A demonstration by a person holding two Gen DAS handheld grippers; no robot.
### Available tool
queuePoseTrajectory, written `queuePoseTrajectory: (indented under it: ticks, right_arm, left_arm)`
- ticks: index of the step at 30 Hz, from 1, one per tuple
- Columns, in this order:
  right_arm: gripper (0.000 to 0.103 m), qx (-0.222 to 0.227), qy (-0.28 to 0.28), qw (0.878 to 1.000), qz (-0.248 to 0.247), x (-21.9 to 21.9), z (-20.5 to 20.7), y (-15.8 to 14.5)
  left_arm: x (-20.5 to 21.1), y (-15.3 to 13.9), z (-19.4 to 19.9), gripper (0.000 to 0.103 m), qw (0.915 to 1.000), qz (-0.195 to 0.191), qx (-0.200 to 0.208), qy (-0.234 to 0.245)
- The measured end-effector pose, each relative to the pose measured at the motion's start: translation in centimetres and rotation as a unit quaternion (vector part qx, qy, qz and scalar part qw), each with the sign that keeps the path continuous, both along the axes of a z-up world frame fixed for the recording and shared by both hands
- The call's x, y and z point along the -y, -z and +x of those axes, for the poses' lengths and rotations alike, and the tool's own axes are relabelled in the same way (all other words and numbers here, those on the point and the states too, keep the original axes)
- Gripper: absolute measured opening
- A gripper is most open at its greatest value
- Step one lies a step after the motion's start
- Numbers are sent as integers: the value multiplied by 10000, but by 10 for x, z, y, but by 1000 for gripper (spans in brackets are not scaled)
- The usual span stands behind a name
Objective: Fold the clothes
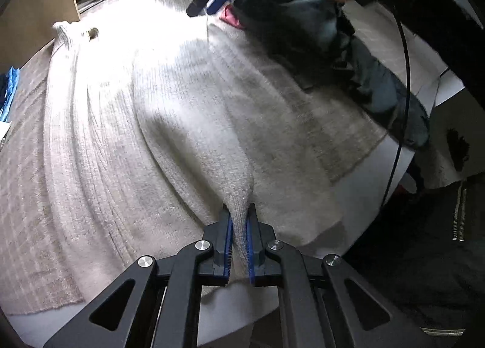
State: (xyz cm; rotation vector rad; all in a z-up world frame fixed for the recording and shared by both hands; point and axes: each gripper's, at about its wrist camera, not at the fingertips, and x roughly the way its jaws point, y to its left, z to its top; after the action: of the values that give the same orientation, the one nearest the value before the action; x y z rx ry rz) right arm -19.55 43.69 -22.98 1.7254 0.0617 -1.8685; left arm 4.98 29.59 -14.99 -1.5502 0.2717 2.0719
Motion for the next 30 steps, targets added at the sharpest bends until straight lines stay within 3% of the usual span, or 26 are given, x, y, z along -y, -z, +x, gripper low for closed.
queuePoseTrajectory:
  ticks: [5,7,14,20,22,23,24,28,30]
  right_arm:
    - [38,214,113,9997,29,0,13,19]
    - [38,229,352,9990,-179,-5,9,17]
    - [38,-39,298,9994,-145,2,12,0]
    - [38,169,317,9993,-62,5,5,16]
    - [31,-23,227,9997,-35,6,7,14]
    - [15,-117,148,9998,-10,6,7,13]
    - [9,-155,67,9999,-27,7,7,12]
    - [6,-395,-163,9991,36,-3,5,1]
    - [5,-625,-249,9975,225,-8,7,-7]
  left_arm:
    - [1,-8,-1,7,10000,44,-64,45]
    - [-1,-10,-1,7,9999,-22,-81,102]
    - [-15,9,-14,7,9997,-117,-112,178]
    - [-19,9,-14,7,9994,-114,-125,287]
    - [-21,8,-13,7,9991,-161,-154,355]
    - [-22,8,-12,7,9989,-196,-174,393]
    - [-23,7,-12,7,9986,-231,-193,432]
    - [-37,6,-8,10,9974,-204,-172,674]
    - [-48,13,-7,21,9971,-169,-19,737]
